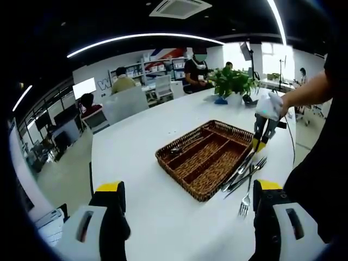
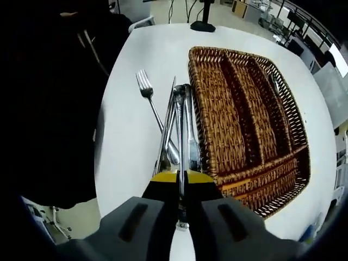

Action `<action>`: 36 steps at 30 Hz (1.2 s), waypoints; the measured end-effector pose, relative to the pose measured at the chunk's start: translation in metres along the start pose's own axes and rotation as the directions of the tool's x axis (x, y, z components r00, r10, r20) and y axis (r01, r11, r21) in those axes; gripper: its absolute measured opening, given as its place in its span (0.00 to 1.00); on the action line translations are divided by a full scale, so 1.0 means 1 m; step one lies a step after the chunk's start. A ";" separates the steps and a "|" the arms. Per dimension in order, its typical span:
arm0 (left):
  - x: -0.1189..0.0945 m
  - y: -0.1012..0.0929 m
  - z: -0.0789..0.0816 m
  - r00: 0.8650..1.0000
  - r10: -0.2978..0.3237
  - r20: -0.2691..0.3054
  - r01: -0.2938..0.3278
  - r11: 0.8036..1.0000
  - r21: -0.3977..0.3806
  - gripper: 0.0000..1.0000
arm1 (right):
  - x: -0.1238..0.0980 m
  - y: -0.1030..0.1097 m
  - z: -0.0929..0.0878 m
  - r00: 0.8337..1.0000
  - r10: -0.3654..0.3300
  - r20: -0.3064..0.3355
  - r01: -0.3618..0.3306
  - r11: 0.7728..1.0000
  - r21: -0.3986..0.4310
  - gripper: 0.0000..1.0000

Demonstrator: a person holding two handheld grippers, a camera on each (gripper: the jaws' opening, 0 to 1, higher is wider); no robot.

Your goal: Arrange the knives, forks, and spoons in their matching storage slots by inserting each utensil handle-first until every utensil is classified and aligned in the correct compartment

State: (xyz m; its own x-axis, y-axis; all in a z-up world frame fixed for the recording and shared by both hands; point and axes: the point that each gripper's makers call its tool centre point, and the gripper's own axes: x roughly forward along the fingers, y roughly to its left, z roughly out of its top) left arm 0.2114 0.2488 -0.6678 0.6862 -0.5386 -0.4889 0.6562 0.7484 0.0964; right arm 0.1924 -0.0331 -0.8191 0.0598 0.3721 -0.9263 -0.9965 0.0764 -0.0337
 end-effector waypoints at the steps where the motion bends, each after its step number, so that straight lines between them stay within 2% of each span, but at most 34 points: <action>1: 0.000 0.000 0.000 1.000 -0.001 0.000 0.001 1.000 0.000 0.99 | -0.001 0.000 0.000 1.000 0.001 -0.001 -0.001 1.000 0.000 0.00; 5: 0.001 0.000 0.003 1.000 -0.002 0.006 0.002 1.000 -0.001 0.99 | -0.015 -0.002 0.008 1.000 -0.007 -0.005 0.007 1.000 -0.024 0.00; 11: 0.001 0.002 0.003 1.000 -0.004 0.009 0.004 1.000 -0.004 0.99 | -0.042 -0.010 0.035 0.999 -0.029 0.021 0.029 0.999 -0.039 0.00; 15: 0.001 0.005 0.003 1.000 -0.004 0.010 0.004 1.000 0.002 0.99 | -0.058 -0.017 0.048 0.999 -0.050 0.013 0.050 0.999 -0.008 0.00; 24: -0.001 0.005 0.004 1.000 -0.021 0.022 0.021 1.000 -0.016 0.99 | -0.097 -0.023 0.079 0.995 -0.098 0.028 0.099 0.992 -0.079 0.00; 36: 0.004 -0.001 0.003 0.998 -0.053 0.023 0.053 0.999 -0.007 0.99 | -0.146 -0.032 0.101 0.982 -0.183 0.037 0.186 0.978 -0.092 0.00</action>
State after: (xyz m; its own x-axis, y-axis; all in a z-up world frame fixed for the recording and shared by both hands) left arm 0.2143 0.2446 -0.6678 0.6574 -0.5865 -0.4731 0.6896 0.7213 0.0641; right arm 0.2215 0.0036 -0.6450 0.2433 0.3860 -0.8899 -0.9691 0.0587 -0.2395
